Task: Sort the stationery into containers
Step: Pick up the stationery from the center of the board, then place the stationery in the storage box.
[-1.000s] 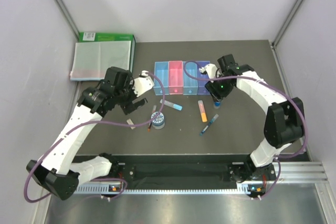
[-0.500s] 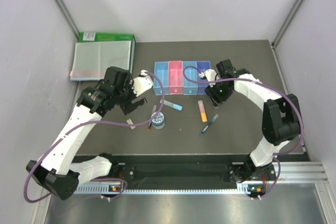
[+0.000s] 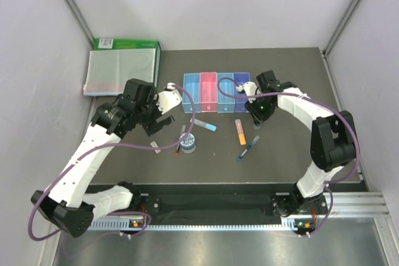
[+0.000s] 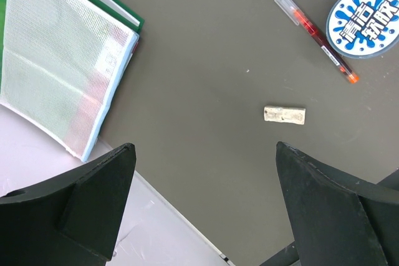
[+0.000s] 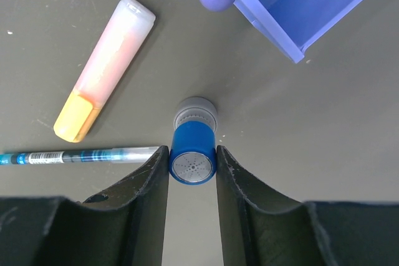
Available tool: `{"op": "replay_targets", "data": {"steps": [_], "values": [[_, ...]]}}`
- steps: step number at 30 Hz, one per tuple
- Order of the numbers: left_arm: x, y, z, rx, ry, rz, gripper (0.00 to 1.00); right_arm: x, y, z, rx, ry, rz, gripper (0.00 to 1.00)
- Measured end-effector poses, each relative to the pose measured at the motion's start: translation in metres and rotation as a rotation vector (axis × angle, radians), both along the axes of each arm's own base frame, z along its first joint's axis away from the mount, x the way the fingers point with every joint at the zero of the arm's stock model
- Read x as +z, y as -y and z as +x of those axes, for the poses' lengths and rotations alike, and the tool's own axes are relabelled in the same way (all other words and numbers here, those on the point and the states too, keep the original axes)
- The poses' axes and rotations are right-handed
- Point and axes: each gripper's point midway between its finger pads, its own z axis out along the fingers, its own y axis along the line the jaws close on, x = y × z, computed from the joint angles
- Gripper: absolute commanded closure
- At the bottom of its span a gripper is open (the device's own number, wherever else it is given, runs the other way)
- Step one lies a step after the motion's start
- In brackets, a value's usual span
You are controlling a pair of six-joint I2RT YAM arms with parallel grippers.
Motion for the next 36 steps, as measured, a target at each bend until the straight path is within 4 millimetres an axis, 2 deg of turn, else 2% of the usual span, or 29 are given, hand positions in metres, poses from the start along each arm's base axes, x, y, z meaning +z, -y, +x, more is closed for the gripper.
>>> {"op": "replay_targets", "data": {"steps": [6,9,12,20,26,30,36], "values": [[0.002,0.000,0.001,0.001,0.005,-0.001,0.01,0.001,0.001,-0.003,0.000,-0.013,-0.004,0.83],[0.002,0.000,0.001,0.001,0.005,-0.001,0.01,0.009,0.002,-0.004,0.000,-0.024,-0.009,0.83],[0.002,0.000,0.001,0.001,0.005,-0.001,0.01,0.028,-0.001,0.004,0.004,0.002,-0.001,0.82],[0.002,0.000,0.001,0.001,0.004,-0.002,0.01,0.101,-0.012,0.036,0.009,0.153,0.050,0.82],[0.002,0.000,0.001,0.001,0.004,-0.001,0.01,0.132,-0.017,0.050,0.015,0.220,0.069,0.82],[0.002,0.000,0.001,0.001,0.004,-0.001,0.01,0.137,-0.022,0.065,0.015,0.243,0.078,0.82],[0.000,0.001,0.002,0.001,-0.002,0.002,0.01,0.114,-0.034,0.096,0.016,0.226,0.077,0.82]]}}
